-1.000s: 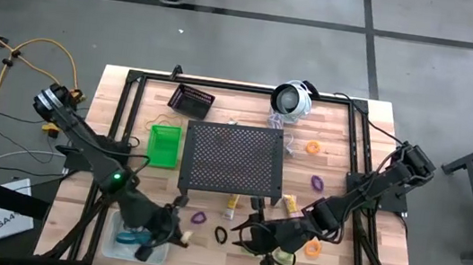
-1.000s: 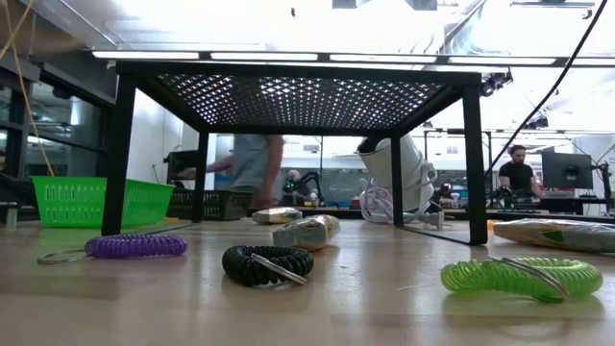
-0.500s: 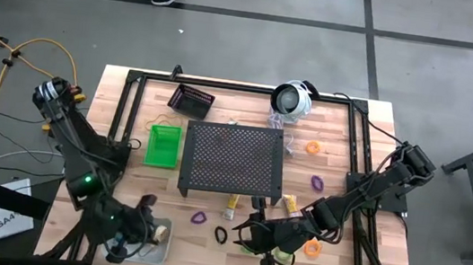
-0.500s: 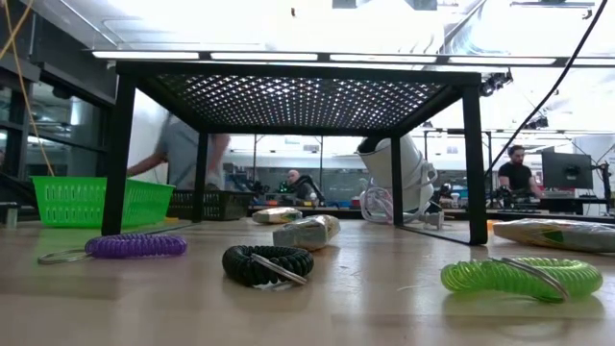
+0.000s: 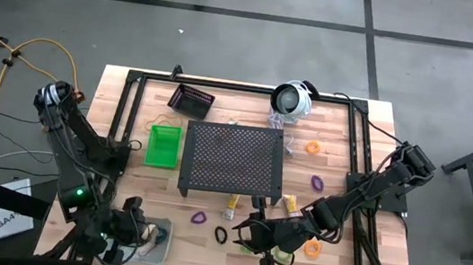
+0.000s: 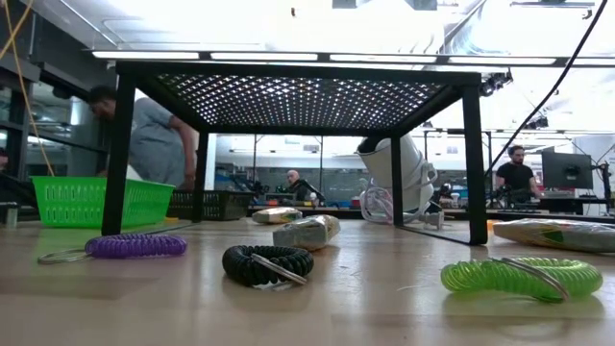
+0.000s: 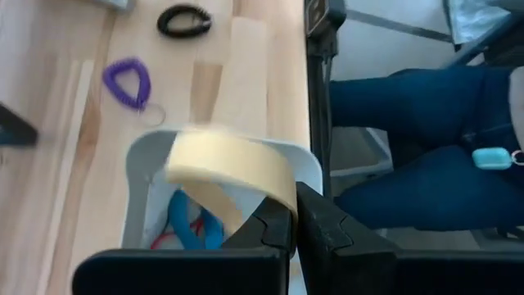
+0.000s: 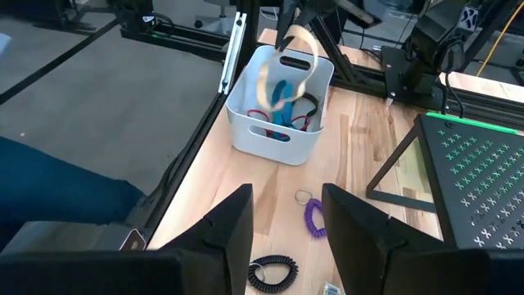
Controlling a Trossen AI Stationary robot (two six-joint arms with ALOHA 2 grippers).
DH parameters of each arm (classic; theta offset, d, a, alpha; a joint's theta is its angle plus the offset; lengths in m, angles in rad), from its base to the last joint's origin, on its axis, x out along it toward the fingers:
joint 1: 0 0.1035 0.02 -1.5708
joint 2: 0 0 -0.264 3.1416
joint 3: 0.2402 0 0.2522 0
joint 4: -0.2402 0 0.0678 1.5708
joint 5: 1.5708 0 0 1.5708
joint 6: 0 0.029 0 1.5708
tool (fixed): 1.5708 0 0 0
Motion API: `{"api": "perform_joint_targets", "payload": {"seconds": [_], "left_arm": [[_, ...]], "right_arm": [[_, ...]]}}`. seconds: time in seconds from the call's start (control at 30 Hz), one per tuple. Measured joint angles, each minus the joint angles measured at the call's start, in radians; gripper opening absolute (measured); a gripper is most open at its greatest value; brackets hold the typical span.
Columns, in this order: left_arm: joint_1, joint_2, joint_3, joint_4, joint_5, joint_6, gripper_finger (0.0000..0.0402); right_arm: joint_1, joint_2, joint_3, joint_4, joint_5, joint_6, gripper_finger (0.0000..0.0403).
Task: Pick & Place Office Desk Supplies
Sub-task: Put the brown rubber band into the white bin
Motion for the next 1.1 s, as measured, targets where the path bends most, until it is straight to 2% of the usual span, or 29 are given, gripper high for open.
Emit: {"api": "perform_joint_targets", "payload": {"seconds": [0.27,0.57,0.93,1.1], "left_arm": [[-0.026,0.063,0.000,-0.026,0.071,-0.135,0.0001],[0.001,0.115,0.000,-0.025,0.095,-0.141,0.0004],[0.019,0.115,0.000,-0.026,0.118,-0.112,0.0070],[0.019,0.115,0.000,-0.022,0.118,-0.113,0.0084]], "right_arm": [[0.000,0.000,0.000,0.000,0.000,-0.002,0.0135],[0.000,0.000,0.000,0.000,0.002,-0.003,0.0135],[0.000,0.000,0.000,0.000,0.002,-0.001,0.0135],[0.000,0.000,0.000,-0.001,0.003,-0.002,0.0135]]}}
